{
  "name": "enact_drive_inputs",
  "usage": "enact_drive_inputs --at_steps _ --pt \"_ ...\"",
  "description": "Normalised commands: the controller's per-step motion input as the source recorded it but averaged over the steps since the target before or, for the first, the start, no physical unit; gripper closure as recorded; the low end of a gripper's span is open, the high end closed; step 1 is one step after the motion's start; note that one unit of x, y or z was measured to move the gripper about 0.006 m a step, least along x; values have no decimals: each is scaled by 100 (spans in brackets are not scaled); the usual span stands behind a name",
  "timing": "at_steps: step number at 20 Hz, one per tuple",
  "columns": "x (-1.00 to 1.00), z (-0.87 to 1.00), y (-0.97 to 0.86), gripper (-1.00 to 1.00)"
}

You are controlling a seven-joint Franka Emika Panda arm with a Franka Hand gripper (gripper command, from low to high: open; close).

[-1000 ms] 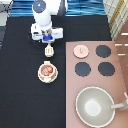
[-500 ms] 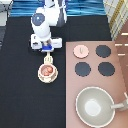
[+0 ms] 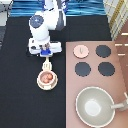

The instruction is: Take the lid off the pot, put the pot on the plate, and use the tool to push the pot to the front of the table.

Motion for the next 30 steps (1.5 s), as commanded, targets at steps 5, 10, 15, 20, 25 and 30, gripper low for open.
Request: enact_drive_inputs --at_steps 5,10,15,20,25,30 --pt "83 32 13 100" --pt "93 17 17 100" --pt "100 0 1 100" --pt "99 0 2 100" --pt "90 1 0 100" --pt "50 16 7 100"
